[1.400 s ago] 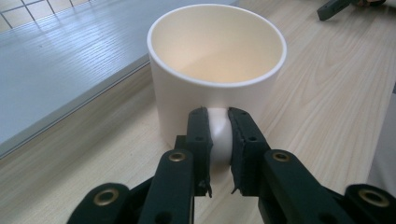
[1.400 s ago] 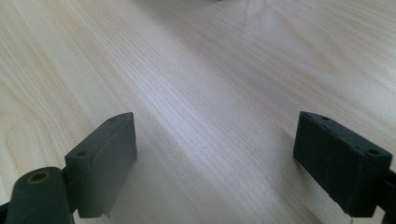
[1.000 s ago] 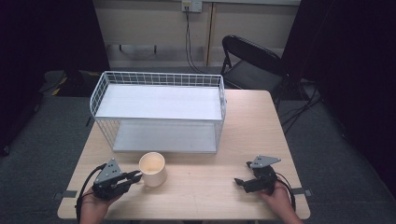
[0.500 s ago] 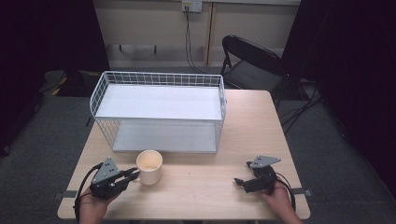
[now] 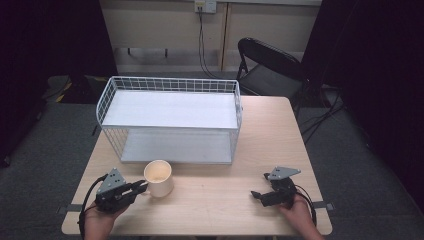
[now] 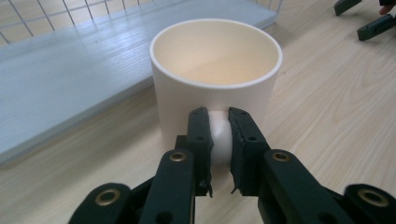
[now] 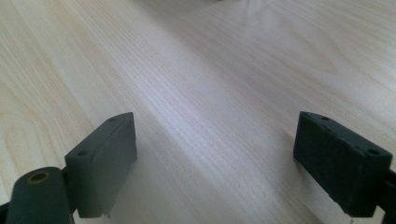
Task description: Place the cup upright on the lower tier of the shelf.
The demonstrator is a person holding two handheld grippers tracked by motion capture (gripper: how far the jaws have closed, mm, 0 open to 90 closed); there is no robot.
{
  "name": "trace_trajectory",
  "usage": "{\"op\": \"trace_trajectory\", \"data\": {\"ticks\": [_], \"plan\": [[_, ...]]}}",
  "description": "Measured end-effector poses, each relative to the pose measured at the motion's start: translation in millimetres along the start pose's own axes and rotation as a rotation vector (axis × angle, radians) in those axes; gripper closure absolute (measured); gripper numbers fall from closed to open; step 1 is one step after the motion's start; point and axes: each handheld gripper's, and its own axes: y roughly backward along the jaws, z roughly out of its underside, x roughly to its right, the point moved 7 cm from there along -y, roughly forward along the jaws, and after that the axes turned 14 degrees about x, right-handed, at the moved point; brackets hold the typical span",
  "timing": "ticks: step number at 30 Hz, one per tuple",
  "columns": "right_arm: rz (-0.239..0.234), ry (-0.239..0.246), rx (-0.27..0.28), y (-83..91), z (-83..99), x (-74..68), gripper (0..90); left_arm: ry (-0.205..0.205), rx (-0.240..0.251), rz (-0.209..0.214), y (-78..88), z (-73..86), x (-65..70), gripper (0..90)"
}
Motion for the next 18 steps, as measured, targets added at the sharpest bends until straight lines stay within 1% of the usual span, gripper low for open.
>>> {"op": "trace_trajectory", "data": {"ticks": [1,4,6,7,11,16,18], "plan": [[0.000,0.000,0.000,0.0,0.0,0.0,12.7,-0.002,-0.003,-0.001,-0.1,0.8,-0.4,79.9],[0.001,0.000,0.000,0.0,0.0,0.0,12.7,0.010,-0.007,-0.003,-0.7,2.5,-0.7,79.8],[0.000,0.000,0.000,0.1,0.0,0.0,12.7,0.002,-0.013,-0.003,-1.1,3.8,-0.8,79.8],[0.001,-0.001,0.001,0.0,0.0,0.0,12.7,0.008,-0.015,-0.003,-1.7,4.9,-0.5,79.7],[0.001,0.000,0.001,0.0,0.0,0.0,12.7,0.010,-0.015,-0.004,-1.7,5.1,-0.5,79.4],[0.001,0.000,0.001,0.0,0.0,0.0,12.7,0.024,-0.018,-0.005,-1.9,5.2,-0.5,78.7],[0.001,0.000,0.000,0.1,0.0,0.0,12.7,0.025,-0.026,-0.010,-2.0,5.9,-1.0,78.1]]}}
